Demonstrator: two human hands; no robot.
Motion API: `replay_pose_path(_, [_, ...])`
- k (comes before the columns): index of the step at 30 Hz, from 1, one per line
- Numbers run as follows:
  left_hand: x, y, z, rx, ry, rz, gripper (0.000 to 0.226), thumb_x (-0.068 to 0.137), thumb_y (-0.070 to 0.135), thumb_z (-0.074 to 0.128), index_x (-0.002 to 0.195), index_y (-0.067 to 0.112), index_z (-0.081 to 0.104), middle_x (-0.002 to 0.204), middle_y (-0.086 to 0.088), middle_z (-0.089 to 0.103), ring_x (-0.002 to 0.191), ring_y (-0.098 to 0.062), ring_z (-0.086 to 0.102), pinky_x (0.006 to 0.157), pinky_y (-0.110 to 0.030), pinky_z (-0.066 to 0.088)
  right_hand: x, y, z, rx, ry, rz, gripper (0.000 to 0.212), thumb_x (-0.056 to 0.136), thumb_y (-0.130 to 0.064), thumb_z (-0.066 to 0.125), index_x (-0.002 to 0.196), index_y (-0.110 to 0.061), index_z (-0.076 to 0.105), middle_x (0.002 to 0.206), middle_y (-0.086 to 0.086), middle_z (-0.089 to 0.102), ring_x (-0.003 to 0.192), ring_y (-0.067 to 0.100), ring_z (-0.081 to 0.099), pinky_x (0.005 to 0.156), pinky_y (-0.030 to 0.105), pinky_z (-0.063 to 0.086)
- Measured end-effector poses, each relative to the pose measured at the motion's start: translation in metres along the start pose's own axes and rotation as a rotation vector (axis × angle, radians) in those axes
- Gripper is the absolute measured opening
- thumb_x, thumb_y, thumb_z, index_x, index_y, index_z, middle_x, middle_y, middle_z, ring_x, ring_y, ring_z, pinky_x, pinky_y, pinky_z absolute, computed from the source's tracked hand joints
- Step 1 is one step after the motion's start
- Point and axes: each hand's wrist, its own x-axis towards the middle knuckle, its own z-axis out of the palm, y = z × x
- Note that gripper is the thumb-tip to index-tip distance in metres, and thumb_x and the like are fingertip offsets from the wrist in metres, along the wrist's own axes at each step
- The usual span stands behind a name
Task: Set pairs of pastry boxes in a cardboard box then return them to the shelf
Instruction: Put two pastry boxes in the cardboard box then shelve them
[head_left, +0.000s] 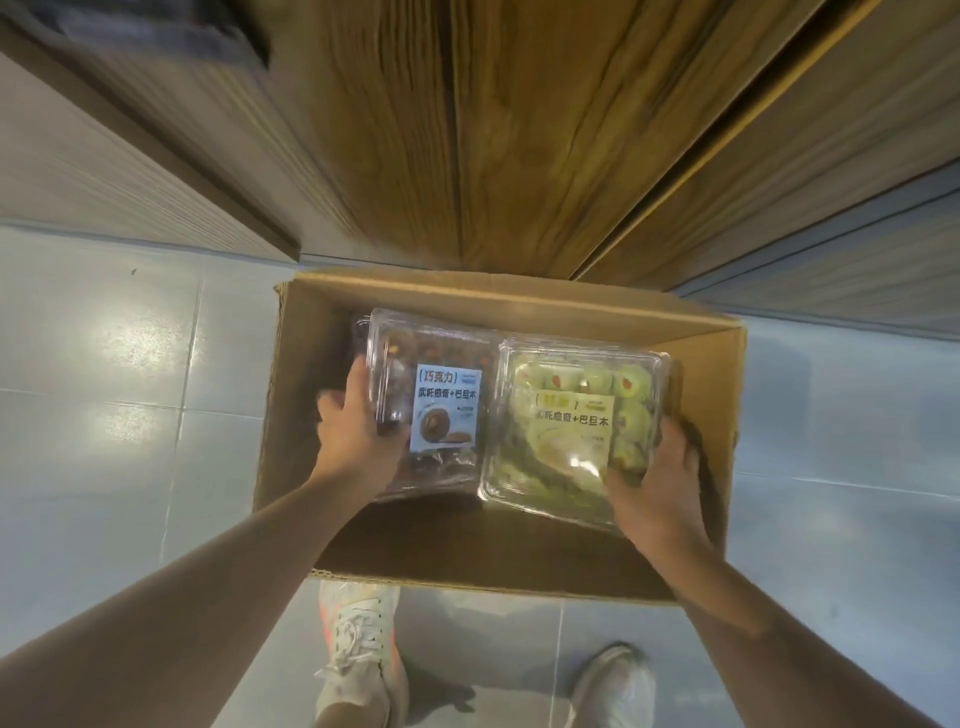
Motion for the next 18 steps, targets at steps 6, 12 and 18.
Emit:
replay_pose_path(6, [-0.011,-0.007,-0.009,-0.005,-0.148,0.123,0.101,0.096,0.013,0.068,0.159,0.053,0.0,0.156,-0.001,0.035,0.143,-0.029,0.037,0.115,-0.059,0.038,-0.015,0.0,-0.001,0.271,-0.15,0.053,0.078,0.076,-0.042,0.082,0.142,-0.039,0.042,0.132,-0.006,0.063,0.126,0.022,0.06,0.097,0.055,0.056])
replay_pose_path(12, [-0.009,-0.014,-0.013,-0.101,-0.269,0.153,0.105,0.1,0.008,0.062,0.156,0.057,-0.011,0.161,0.005,0.037,0.121,-0.015,0.06,0.087,-0.037,0.061,-0.009,-0.005,0.01,0.89,-0.382,0.377,0.079,0.066,-0.032,0.093,0.136,-0.027,0.058,0.122,0.002,0.073,0.102,0.025,0.075,0.074,0.04,0.064])
replay_pose_path(18, [-0.024,-0.024,-0.02,-0.208,-0.289,0.155,0.102,0.099,0.006,0.063,0.152,0.066,-0.001,0.162,0.009,0.036,0.145,-0.027,0.043,0.105,-0.06,0.051,-0.019,-0.03,-0.001,1.11,-0.476,0.577,0.051,0.087,-0.006,0.076,0.134,-0.019,0.06,0.117,0.007,0.074,0.078,0.016,0.074,0.059,0.032,0.059])
